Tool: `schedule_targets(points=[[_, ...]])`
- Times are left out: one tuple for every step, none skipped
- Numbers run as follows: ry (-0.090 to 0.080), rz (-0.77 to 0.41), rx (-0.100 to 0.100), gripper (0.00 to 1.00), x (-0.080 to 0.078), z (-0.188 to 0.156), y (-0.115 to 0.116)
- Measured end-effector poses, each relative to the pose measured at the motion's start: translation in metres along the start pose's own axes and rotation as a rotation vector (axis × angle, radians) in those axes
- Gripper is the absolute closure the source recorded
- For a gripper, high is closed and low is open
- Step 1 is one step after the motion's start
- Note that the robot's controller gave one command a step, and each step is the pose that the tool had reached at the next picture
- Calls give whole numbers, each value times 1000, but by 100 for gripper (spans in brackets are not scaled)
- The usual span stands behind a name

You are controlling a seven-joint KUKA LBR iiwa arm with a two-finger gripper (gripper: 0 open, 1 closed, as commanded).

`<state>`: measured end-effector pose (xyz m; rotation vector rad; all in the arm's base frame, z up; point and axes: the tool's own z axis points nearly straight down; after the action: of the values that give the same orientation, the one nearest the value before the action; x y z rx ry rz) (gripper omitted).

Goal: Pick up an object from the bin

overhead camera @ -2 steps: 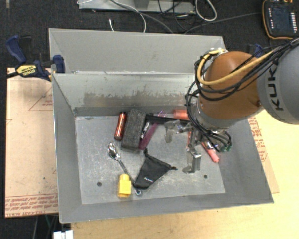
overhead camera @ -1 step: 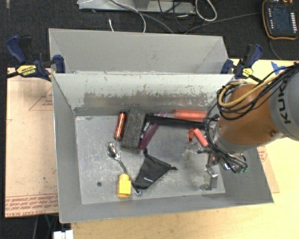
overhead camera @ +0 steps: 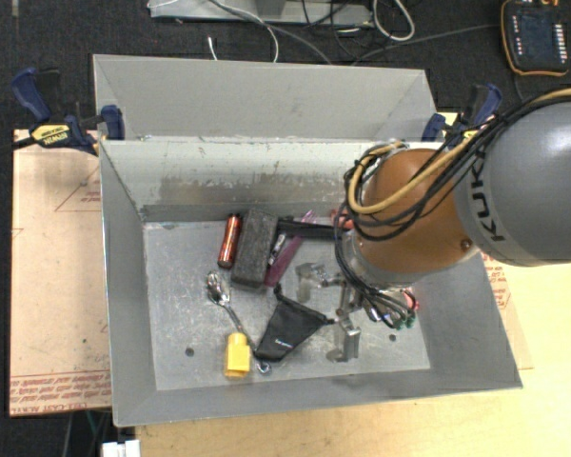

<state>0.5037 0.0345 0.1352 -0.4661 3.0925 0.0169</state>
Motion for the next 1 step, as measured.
schedule_targets(points=[[20, 42, 2, 0, 14, 67, -39]])
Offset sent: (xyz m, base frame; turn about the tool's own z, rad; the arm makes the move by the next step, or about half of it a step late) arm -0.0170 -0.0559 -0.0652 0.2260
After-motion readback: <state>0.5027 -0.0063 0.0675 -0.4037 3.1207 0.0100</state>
